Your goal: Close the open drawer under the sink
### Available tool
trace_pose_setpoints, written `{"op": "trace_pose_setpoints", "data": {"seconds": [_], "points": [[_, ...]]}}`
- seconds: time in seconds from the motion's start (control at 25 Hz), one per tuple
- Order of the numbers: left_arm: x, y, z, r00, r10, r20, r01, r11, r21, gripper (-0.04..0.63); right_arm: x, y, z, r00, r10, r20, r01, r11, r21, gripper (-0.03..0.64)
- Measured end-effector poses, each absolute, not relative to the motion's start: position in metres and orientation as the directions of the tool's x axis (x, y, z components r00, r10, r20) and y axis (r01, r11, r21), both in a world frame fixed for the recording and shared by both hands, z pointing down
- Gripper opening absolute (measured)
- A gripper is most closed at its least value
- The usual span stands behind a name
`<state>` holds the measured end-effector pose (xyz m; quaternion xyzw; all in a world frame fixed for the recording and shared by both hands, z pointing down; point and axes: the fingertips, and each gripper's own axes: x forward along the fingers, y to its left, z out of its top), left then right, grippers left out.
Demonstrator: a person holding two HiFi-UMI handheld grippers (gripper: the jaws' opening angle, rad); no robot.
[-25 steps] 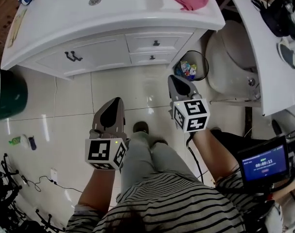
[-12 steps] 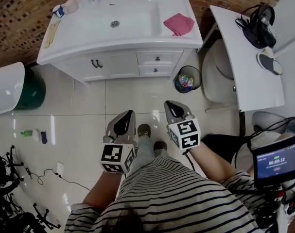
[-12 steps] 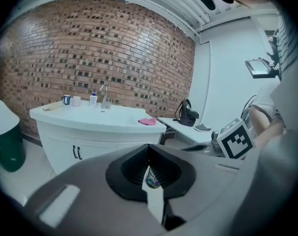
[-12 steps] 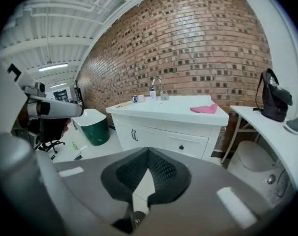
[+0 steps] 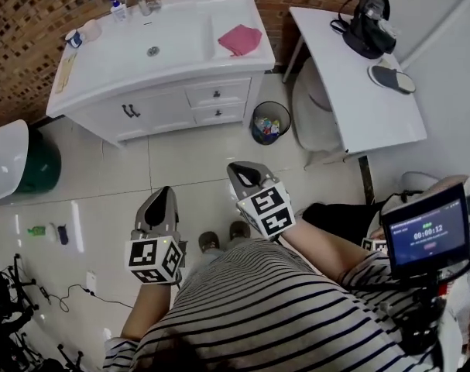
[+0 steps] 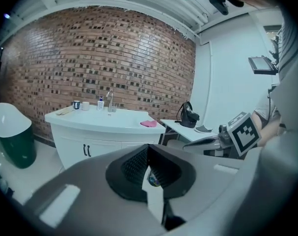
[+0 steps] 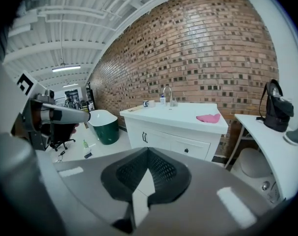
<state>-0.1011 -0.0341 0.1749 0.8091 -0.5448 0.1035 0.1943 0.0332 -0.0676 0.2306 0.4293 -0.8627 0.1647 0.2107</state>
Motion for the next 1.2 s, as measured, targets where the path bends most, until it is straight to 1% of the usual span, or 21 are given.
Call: {"op": "trace_pose_setpoints", "data": {"seconds": [0.16, 0.4, 0.64, 0.84, 1.0, 1.2], "points": [[-0.110, -0.003, 0.172, 0.382, -0.847, 0.370, -0.923, -0.329, 0.201, 0.015, 0.040, -0.028, 0.230, -0.524, -0.686, 0.505, -0.823, 0.560, -0.094, 0.002], [-0.114, 0.003, 0.169, 0.389, -0.848, 0.359, -0.919, -0.334, 0.207, 0.015, 0.048, -0.021, 0.229, -0.500, -0.705, 0.502, -0.846, 0.523, -0.108, 0.002], [-0.164, 0.087, 0.152, 0.438, -0.841, 0.318, -0.895, -0.375, 0.243, 0.015, 0.006, 0.076, 0.205, -0.451, -0.751, 0.483, -0.880, 0.465, -0.098, 0.002], [-0.196, 0.132, 0.153, 0.460, -0.833, 0.308, -0.882, -0.388, 0.268, 0.015, -0.021, 0.131, 0.197, -0.418, -0.771, 0.480, -0.897, 0.435, -0.083, 0.002], [-0.206, 0.153, 0.151, 0.477, -0.827, 0.298, -0.869, -0.392, 0.303, 0.015, -0.033, 0.159, 0.187, -0.406, -0.779, 0.477, -0.901, 0.430, -0.064, 0.002], [-0.202, 0.169, 0.144, 0.482, -0.829, 0.283, -0.865, -0.400, 0.303, 0.015, -0.034, 0.169, 0.168, -0.404, -0.808, 0.429, -0.902, 0.429, -0.041, 0.002]]}}
